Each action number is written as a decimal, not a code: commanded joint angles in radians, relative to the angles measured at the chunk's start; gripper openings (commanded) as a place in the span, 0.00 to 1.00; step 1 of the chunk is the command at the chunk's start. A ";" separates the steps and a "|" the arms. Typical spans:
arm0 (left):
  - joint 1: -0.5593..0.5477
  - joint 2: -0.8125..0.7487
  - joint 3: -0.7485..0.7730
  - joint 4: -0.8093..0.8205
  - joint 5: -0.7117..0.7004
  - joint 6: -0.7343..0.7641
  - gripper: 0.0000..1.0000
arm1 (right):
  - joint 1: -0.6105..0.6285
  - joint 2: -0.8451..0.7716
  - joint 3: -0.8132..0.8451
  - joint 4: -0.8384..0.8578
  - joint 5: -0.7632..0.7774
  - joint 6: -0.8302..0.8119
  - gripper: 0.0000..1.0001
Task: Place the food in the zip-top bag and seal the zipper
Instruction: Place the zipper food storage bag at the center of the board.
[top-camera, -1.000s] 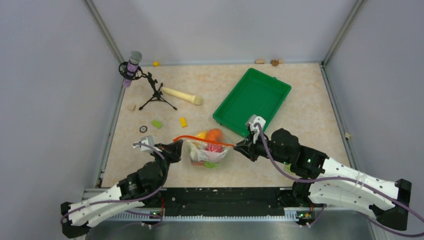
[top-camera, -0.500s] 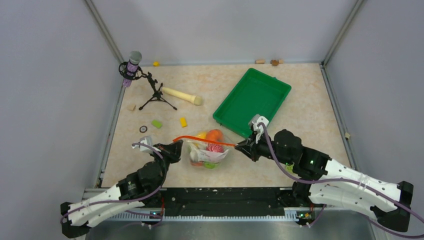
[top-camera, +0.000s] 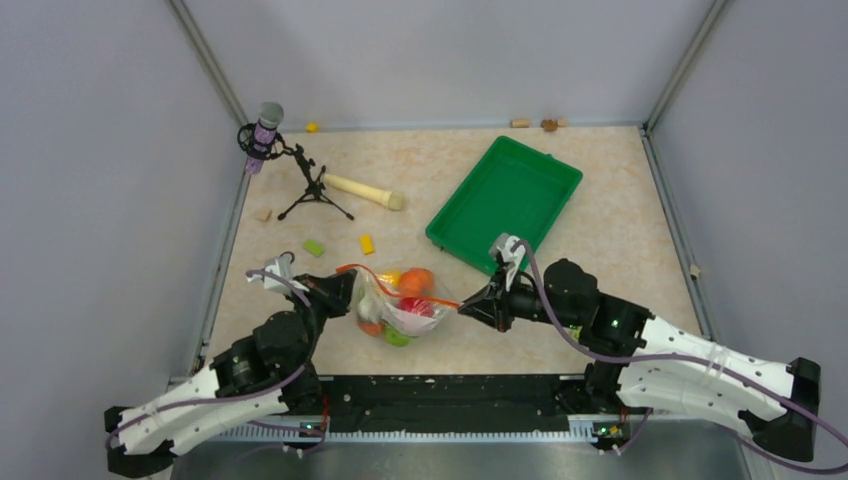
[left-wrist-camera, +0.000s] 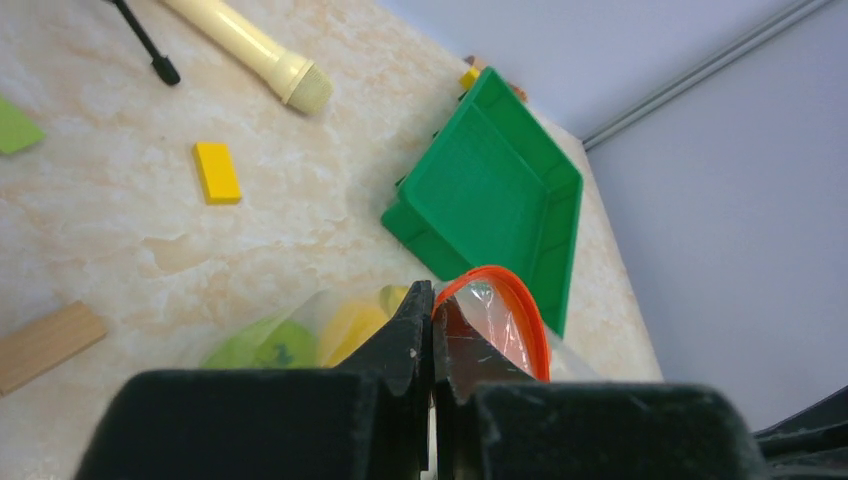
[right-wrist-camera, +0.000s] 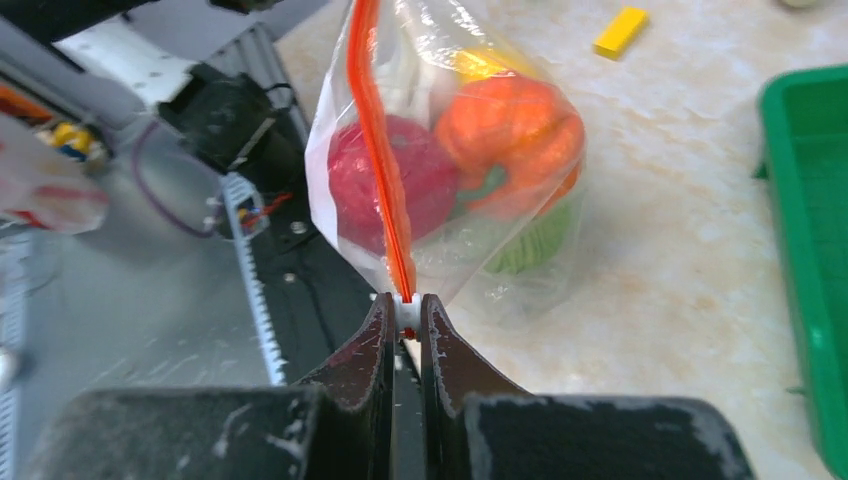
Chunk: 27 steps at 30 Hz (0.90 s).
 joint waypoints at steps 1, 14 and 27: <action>0.002 0.066 0.196 -0.128 0.049 -0.070 0.00 | 0.007 -0.070 0.003 0.188 -0.244 0.092 0.00; 0.003 0.188 0.300 -0.317 -0.004 -0.143 0.00 | 0.006 0.034 0.008 0.202 -0.313 0.233 0.00; 0.141 0.677 0.369 -0.073 0.055 0.050 0.00 | -0.070 -0.015 -0.185 0.165 0.146 0.467 0.00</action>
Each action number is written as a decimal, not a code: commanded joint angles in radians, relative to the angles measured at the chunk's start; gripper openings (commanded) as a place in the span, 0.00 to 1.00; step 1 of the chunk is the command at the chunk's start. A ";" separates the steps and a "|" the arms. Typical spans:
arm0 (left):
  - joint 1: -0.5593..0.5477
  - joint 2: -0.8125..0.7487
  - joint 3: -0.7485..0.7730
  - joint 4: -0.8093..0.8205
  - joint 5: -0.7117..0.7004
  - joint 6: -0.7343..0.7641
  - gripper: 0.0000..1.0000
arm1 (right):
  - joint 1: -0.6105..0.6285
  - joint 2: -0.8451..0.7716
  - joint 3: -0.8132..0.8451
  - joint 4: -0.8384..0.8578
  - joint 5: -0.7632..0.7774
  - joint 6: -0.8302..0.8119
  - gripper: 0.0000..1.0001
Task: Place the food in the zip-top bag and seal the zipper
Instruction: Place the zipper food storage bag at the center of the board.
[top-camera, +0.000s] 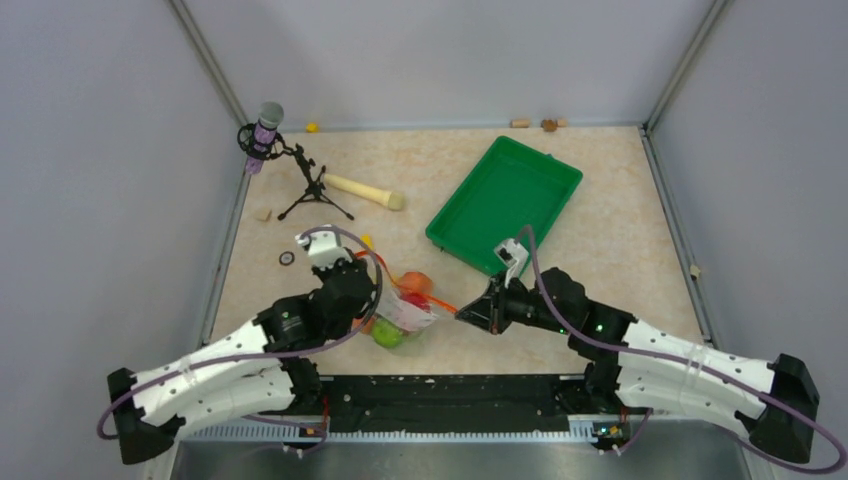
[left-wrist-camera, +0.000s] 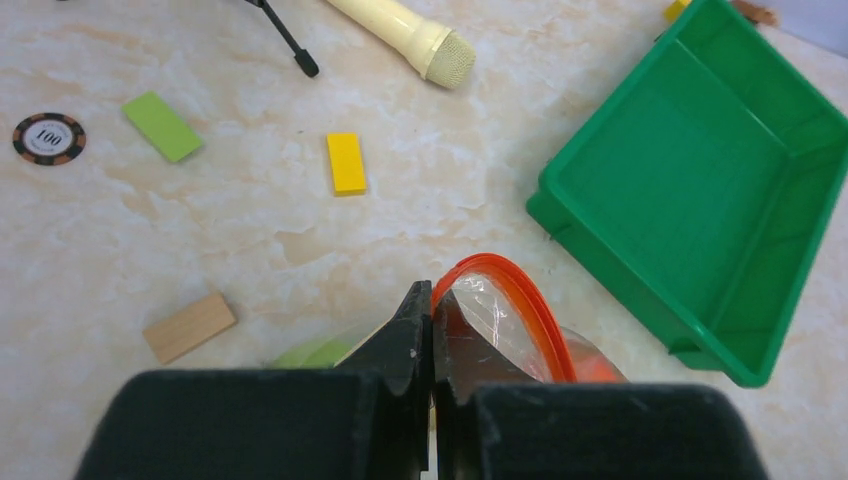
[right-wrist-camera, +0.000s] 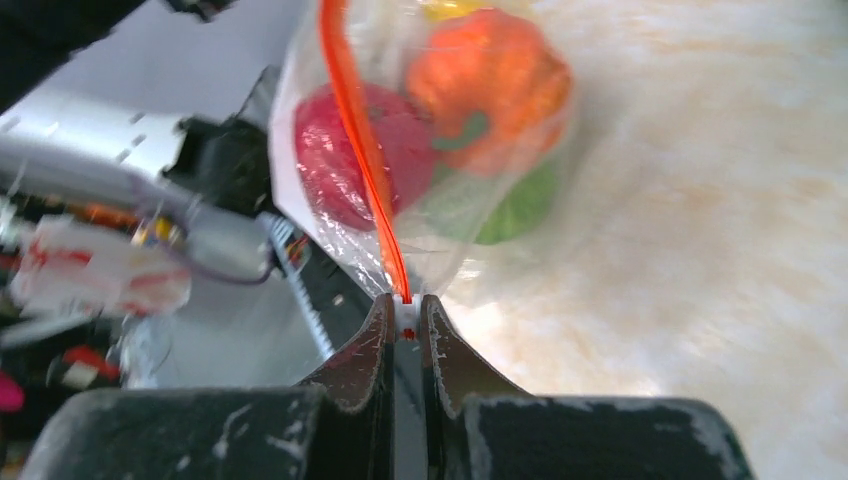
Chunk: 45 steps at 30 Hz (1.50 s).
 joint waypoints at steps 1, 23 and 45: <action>0.114 0.214 0.115 0.176 0.181 0.154 0.00 | -0.059 -0.068 -0.074 -0.008 0.249 0.142 0.00; 0.156 0.194 0.090 0.266 0.403 0.223 0.97 | -0.093 0.114 -0.244 0.088 0.041 0.062 0.00; 0.156 -0.019 -0.032 0.152 0.271 0.130 0.97 | 0.075 0.145 -0.085 0.043 -0.004 -0.082 0.40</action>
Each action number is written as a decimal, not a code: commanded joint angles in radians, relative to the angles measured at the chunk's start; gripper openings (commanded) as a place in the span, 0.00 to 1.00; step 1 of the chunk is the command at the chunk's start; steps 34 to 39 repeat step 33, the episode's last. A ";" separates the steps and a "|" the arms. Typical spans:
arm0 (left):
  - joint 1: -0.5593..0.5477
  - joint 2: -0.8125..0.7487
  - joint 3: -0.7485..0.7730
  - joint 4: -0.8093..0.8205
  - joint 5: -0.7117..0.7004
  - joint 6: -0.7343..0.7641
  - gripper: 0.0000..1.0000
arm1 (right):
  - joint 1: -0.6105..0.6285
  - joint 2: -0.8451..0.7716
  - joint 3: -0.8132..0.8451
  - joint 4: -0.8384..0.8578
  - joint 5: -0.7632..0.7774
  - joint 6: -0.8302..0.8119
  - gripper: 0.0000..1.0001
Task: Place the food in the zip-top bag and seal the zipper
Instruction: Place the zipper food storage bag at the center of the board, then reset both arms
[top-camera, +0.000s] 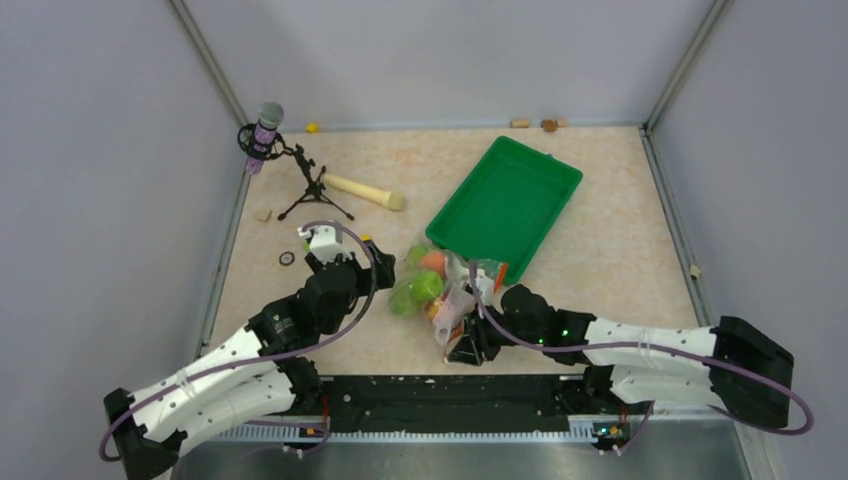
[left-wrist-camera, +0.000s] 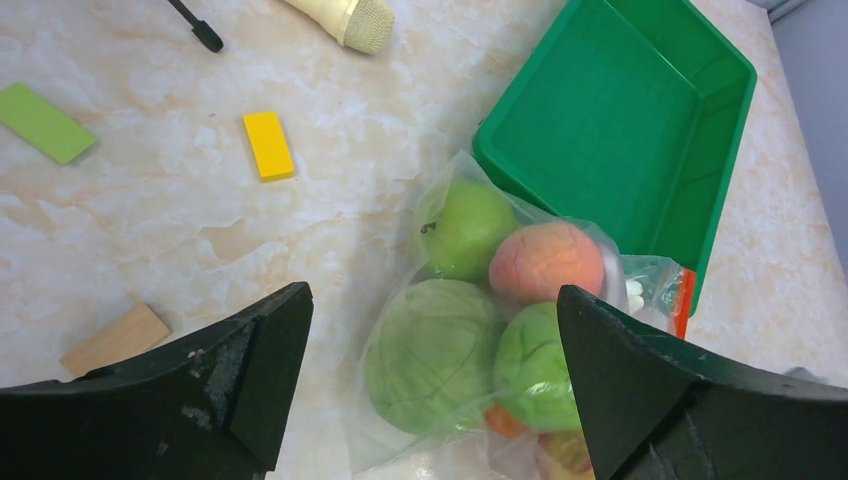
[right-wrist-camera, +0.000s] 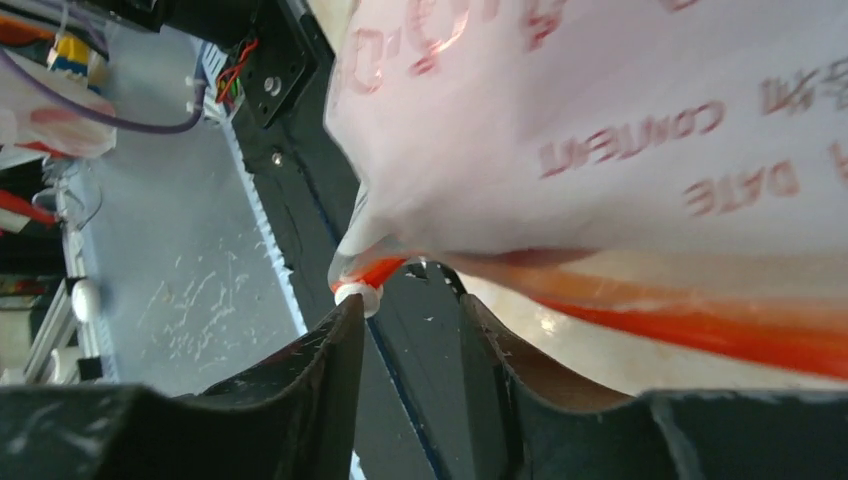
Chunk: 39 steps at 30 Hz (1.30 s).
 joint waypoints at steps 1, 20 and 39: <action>0.003 -0.038 -0.017 -0.020 -0.055 -0.030 0.97 | 0.010 -0.190 0.069 -0.213 0.191 -0.038 0.43; 0.003 -0.082 -0.036 -0.098 -0.148 -0.095 0.97 | 0.010 -0.594 0.259 -1.061 1.234 0.353 0.99; 0.003 -0.100 -0.038 -0.153 -0.238 -0.126 0.97 | 0.010 -0.678 0.243 -1.155 1.319 0.437 0.99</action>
